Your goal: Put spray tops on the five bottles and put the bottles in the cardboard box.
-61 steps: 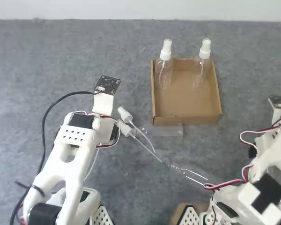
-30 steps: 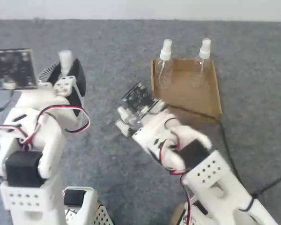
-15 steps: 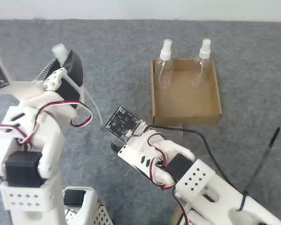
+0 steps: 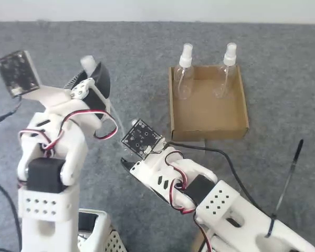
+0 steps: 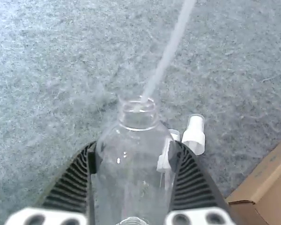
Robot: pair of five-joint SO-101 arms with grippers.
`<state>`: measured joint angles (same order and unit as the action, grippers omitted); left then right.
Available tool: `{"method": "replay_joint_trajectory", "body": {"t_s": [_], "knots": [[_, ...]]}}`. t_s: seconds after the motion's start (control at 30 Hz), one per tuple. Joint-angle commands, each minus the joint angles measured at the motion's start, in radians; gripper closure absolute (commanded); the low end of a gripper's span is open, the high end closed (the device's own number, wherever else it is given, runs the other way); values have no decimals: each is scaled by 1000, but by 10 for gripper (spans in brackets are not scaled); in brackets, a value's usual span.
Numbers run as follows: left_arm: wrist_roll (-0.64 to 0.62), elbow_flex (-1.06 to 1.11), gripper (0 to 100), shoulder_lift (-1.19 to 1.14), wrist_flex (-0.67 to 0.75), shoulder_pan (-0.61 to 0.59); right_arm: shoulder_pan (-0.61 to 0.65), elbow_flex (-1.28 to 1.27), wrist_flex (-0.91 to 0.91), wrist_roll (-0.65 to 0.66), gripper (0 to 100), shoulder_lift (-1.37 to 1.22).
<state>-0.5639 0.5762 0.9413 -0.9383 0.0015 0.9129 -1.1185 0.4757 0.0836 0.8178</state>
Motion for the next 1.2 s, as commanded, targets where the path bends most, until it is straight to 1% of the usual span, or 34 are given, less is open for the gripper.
{"method": "replay_joint_trajectory", "body": {"t_s": [0.0,0.07,0.23,0.37,0.43,0.53,0.6,0.73,0.83,0.9,1.03,1.17], "knots": [[-3,8,967,21,51,3,4,9,-18,-14,993,44],[-2,27,967,21,46,5,2,9,-18,-14,993,44],[60,56,967,21,8,14,-1,2,-16,-12,993,44],[198,59,967,21,-68,28,-4,-28,-25,-12,993,61],[216,59,967,21,-104,40,-4,-38,-38,-15,993,93],[230,59,967,21,-135,94,-47,-97,-128,-18,993,160],[276,59,967,21,-153,127,-87,-157,-217,-18,993,208],[295,61,967,21,-170,163,-102,-230,-311,-18,993,278],[295,64,967,21,-178,178,-104,-253,-334,-18,993,292],[304,74,967,21,-186,210,-105,-267,-352,-18,993,292],[402,137,967,21,-183,308,-105,-282,-369,-18,993,292],[413,176,966,23,-183,308,-107,-282,-361,-18,993,292]]}}
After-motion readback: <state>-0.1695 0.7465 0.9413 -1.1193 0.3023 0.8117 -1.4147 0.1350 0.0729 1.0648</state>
